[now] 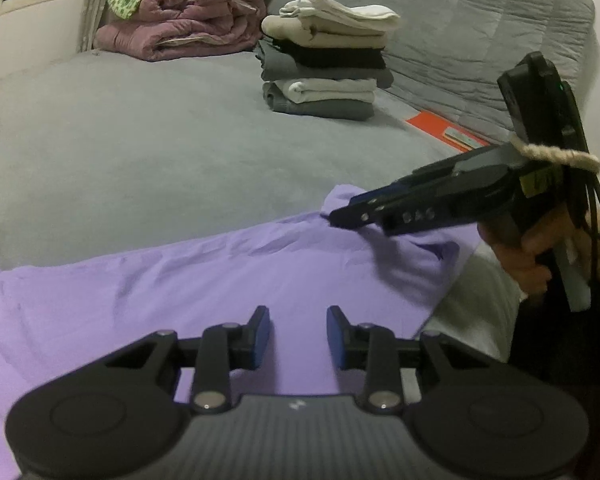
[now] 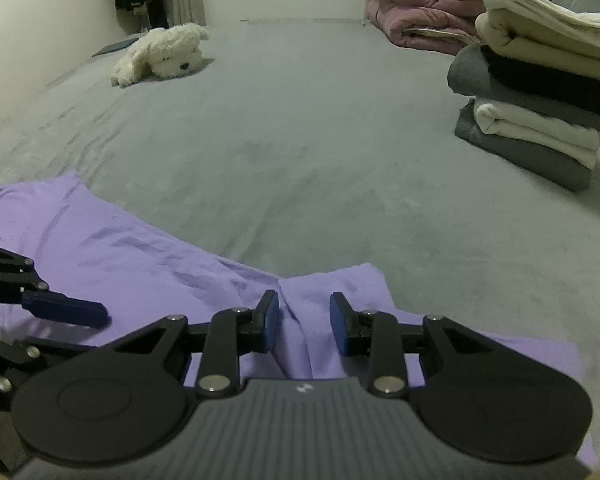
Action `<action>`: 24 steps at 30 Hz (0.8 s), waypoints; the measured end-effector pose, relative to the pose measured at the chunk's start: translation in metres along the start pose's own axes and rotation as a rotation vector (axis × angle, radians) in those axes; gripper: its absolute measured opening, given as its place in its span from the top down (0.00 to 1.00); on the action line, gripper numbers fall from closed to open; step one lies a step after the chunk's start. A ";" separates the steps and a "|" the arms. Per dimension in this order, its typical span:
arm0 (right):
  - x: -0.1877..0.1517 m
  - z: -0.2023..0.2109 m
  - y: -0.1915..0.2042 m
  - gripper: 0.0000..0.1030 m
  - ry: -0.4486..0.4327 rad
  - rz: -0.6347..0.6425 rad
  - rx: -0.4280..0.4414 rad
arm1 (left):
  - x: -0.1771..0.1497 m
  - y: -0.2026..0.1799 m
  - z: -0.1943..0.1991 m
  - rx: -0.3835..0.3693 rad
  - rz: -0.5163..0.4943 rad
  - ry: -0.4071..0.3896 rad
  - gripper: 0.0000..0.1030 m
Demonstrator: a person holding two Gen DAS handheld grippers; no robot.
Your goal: Fold clothes
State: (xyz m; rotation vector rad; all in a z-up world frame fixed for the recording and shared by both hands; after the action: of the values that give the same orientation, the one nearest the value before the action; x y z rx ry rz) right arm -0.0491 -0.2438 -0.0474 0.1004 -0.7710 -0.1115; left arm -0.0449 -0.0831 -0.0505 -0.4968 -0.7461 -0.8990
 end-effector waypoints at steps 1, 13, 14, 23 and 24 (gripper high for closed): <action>0.000 0.000 -0.001 0.68 -0.005 0.005 -0.010 | 0.002 -0.001 -0.004 0.000 -0.001 0.001 0.69; 0.000 0.040 -0.054 0.98 -0.124 -0.092 -0.106 | 0.015 -0.014 -0.022 0.001 -0.023 -0.004 0.69; -0.002 0.046 -0.061 0.98 -0.133 -0.106 -0.117 | 0.016 -0.016 -0.023 0.001 -0.025 -0.004 0.69; -0.032 0.088 -0.116 0.98 -0.137 -0.200 -0.204 | 0.019 -0.023 -0.034 -0.001 -0.054 0.008 0.68; -0.036 0.089 -0.118 0.98 -0.129 -0.197 -0.211 | 0.018 -0.023 -0.034 -0.002 -0.053 0.008 0.68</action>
State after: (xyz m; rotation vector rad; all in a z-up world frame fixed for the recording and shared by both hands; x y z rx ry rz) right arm -0.1452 -0.3596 -0.0242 -0.0317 -0.8723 -0.3881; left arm -0.0445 -0.1274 -0.0565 -0.4769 -0.7544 -0.9511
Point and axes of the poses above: each gripper's, at about its wrist camera, not at the fingertips, and z roughly against the way its jaws point, y to its left, x to its top, the point moved 4 cm from there along -z, roughly the way its jaws point, and after that the axes turned 9 degrees about -z, right-handed, at the moved point
